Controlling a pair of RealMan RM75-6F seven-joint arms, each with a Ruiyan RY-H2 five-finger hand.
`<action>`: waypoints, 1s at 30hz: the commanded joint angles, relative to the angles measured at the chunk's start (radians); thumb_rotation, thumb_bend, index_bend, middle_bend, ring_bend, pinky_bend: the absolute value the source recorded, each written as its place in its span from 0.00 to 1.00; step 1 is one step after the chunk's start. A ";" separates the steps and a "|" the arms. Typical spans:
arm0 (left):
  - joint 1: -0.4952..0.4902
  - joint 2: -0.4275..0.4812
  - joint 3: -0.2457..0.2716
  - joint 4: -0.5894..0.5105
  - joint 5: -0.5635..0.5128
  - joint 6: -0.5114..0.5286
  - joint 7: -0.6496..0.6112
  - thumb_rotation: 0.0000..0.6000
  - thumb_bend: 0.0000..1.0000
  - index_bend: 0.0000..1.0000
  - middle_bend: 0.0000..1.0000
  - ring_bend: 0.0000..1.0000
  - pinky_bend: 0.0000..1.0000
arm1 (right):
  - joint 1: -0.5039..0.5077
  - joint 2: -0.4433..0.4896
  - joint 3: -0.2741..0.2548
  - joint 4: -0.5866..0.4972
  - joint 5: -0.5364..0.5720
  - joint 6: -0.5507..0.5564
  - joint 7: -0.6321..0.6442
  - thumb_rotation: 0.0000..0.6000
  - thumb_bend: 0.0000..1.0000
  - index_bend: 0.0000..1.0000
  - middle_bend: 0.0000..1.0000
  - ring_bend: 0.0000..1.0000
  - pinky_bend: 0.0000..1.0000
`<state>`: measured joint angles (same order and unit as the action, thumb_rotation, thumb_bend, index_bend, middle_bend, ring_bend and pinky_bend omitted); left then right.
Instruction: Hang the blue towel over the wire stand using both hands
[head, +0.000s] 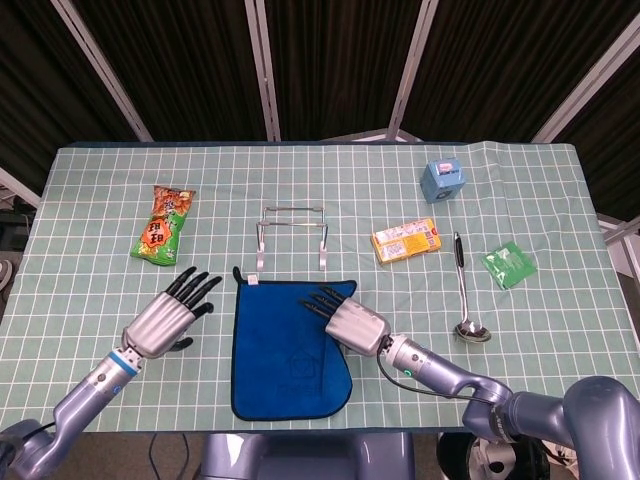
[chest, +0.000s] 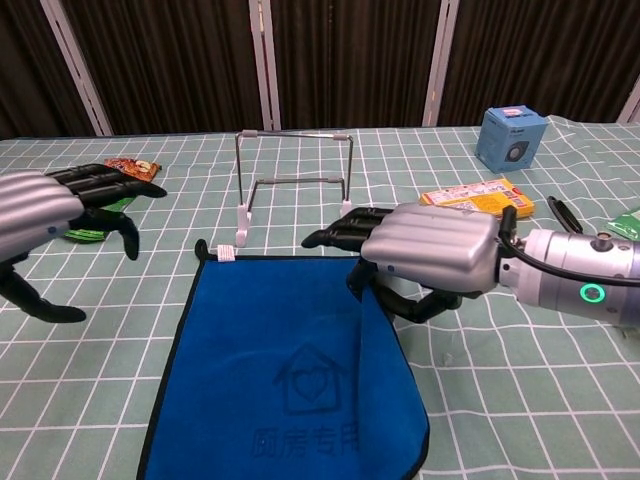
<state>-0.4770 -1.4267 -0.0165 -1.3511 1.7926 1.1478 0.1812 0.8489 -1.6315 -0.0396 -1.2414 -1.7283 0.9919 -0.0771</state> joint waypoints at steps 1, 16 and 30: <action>-0.054 -0.066 0.008 0.066 0.031 -0.039 -0.031 1.00 0.16 0.40 0.00 0.00 0.00 | -0.002 0.000 0.003 0.000 0.007 -0.002 0.007 1.00 0.63 0.64 0.02 0.00 0.00; -0.135 -0.230 0.059 0.247 0.039 -0.078 -0.103 1.00 0.19 0.42 0.00 0.00 0.00 | -0.002 0.010 0.010 -0.008 0.018 -0.004 -0.005 1.00 0.63 0.64 0.02 0.00 0.00; -0.171 -0.268 0.077 0.269 0.027 -0.069 -0.105 1.00 0.22 0.42 0.00 0.00 0.00 | -0.005 0.008 0.002 -0.011 0.008 0.006 0.000 1.00 0.63 0.64 0.02 0.00 0.06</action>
<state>-0.6465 -1.6943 0.0599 -1.0815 1.8193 1.0797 0.0755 0.8440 -1.6230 -0.0371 -1.2521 -1.7199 0.9973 -0.0771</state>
